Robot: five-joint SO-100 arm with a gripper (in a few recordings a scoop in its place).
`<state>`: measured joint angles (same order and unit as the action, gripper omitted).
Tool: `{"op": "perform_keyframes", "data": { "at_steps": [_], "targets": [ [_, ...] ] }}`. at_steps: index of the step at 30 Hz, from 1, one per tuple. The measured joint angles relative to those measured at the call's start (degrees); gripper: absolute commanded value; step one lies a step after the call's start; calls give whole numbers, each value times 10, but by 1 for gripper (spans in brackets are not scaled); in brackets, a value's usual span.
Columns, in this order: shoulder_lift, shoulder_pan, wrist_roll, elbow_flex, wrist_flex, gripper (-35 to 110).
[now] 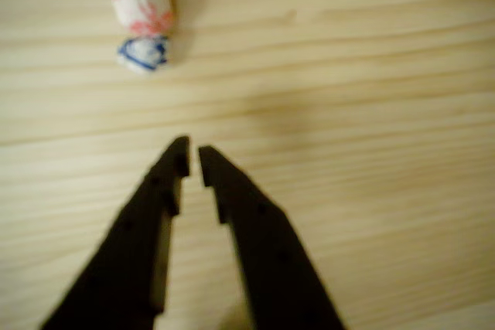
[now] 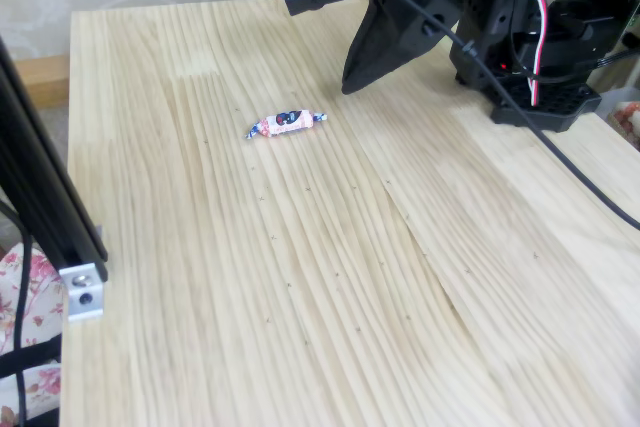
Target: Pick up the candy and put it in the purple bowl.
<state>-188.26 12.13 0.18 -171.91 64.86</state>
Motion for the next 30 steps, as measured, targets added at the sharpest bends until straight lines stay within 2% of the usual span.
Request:
{"op": "perform_keyframes", "data": {
  "at_steps": [30],
  "targets": [
    [0,-9,0,0,0,-1]
  ]
}}
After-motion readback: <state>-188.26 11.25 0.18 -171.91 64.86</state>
